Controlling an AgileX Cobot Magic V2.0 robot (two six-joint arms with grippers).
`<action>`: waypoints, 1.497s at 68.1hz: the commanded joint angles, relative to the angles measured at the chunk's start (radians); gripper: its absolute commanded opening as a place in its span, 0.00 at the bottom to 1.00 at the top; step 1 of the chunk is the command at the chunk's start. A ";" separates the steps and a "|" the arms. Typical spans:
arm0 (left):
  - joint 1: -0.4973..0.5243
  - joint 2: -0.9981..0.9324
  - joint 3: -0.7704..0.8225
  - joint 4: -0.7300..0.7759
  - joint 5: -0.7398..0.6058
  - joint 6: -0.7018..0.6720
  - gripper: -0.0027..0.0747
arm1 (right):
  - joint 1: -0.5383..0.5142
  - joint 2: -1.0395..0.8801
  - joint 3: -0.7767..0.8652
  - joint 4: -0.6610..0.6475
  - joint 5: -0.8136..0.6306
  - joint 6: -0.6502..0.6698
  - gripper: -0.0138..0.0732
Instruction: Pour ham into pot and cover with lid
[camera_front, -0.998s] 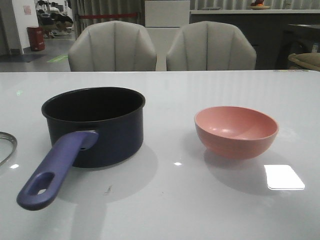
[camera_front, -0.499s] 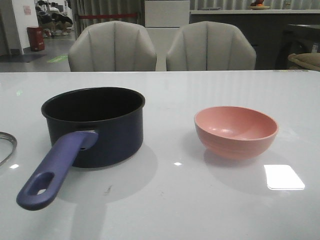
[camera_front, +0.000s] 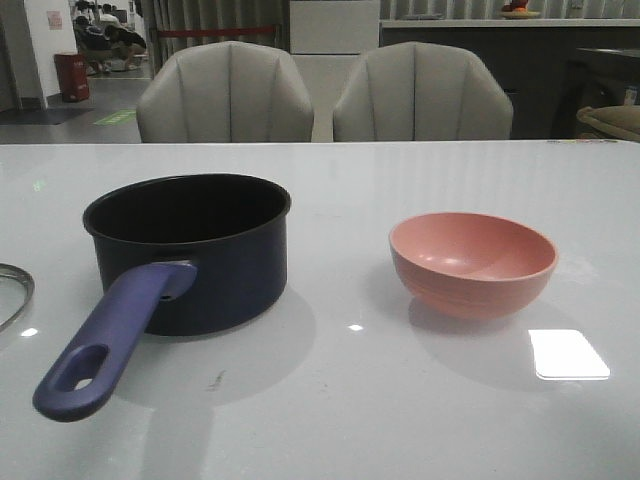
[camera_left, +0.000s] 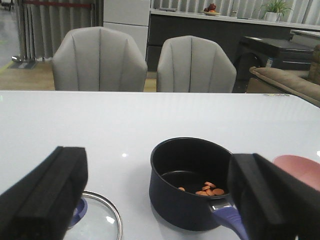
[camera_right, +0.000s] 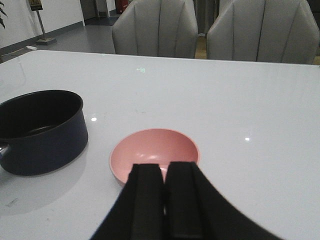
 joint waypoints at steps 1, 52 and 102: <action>-0.008 0.113 -0.096 -0.015 0.009 -0.031 0.85 | -0.001 0.003 -0.026 -0.016 -0.082 -0.004 0.32; 0.130 1.159 -0.671 0.186 0.385 -0.241 0.84 | -0.001 0.003 -0.026 -0.016 -0.082 -0.004 0.32; 0.283 1.607 -0.867 0.036 0.532 -0.059 0.84 | -0.001 0.003 -0.026 -0.016 -0.082 -0.004 0.32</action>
